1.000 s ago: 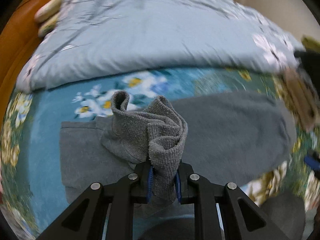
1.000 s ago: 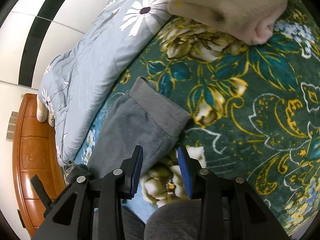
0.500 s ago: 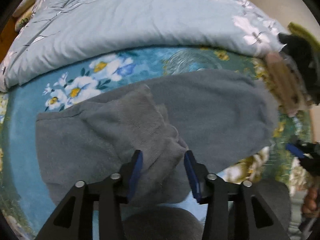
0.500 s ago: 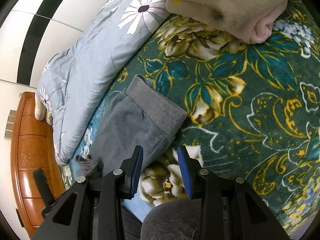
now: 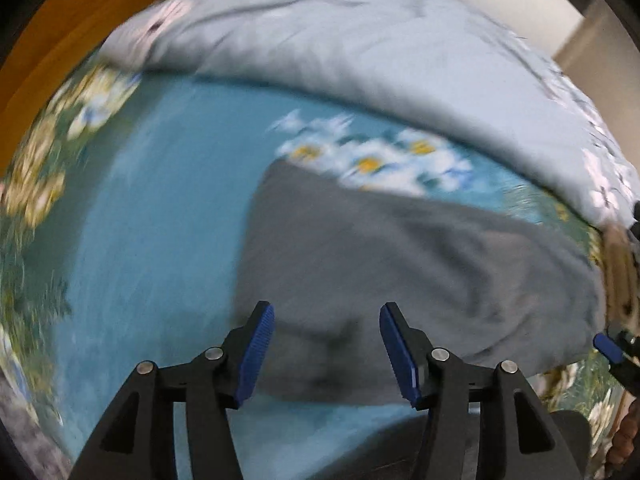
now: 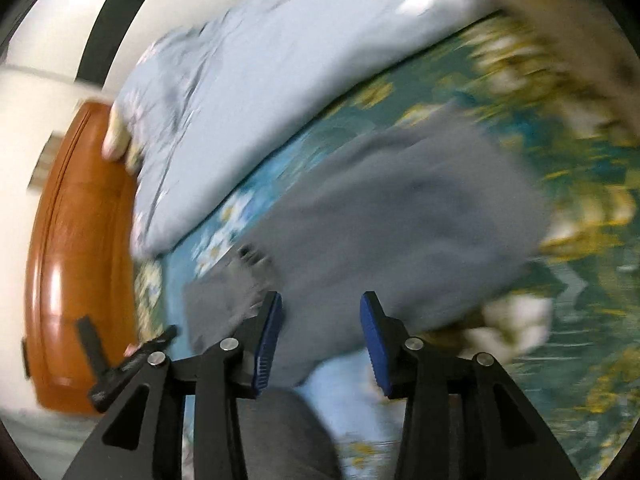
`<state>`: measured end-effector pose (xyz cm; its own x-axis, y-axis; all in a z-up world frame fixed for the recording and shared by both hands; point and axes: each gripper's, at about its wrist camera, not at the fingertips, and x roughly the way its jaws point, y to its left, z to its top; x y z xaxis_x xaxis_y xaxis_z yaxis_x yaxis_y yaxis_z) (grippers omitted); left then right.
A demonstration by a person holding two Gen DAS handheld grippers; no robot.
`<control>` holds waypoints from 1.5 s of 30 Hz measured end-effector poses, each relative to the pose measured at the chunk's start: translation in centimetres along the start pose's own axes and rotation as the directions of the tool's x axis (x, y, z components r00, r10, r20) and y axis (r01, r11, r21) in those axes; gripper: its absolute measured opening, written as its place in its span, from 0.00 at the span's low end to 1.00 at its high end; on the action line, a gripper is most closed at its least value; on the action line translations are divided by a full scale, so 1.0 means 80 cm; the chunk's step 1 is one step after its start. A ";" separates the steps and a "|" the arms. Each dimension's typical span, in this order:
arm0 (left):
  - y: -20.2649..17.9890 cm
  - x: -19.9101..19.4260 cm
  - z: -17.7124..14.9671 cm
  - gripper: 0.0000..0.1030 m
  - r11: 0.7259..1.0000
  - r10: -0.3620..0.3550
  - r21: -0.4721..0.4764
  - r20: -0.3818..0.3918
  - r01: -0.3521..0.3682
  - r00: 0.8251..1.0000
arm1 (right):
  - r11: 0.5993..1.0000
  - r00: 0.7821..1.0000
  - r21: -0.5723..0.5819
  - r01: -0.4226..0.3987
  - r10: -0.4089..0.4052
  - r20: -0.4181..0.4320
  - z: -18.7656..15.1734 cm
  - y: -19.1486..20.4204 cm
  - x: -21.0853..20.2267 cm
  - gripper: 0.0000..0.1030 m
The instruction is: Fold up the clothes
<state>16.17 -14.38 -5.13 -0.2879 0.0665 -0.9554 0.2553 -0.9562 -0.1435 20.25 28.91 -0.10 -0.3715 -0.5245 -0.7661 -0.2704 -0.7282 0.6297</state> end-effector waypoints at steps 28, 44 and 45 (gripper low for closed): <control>0.127 0.043 -0.071 0.59 0.950 -0.090 -0.304 -0.054 0.070 0.994 | 0.992 0.962 -0.109 0.064 -0.091 -0.259 0.017 0.114 0.155 0.06; 0.109 0.043 -0.034 0.59 0.953 -0.134 -0.280 -0.028 0.121 0.991 | 0.983 0.956 -0.144 0.113 -0.147 -0.255 0.000 0.081 0.137 0.10; 0.104 0.045 -0.034 0.59 0.953 -0.133 -0.277 -0.033 0.119 0.991 | 0.980 0.952 -0.156 0.125 -0.162 -0.258 0.000 0.082 0.138 0.14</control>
<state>19.77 -21.35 -10.51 -0.2885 0.2028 -0.9358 0.4650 -0.8247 -0.3220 14.35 18.35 -4.42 -0.0805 -0.4953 -0.8650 -0.1727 -0.8478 0.5015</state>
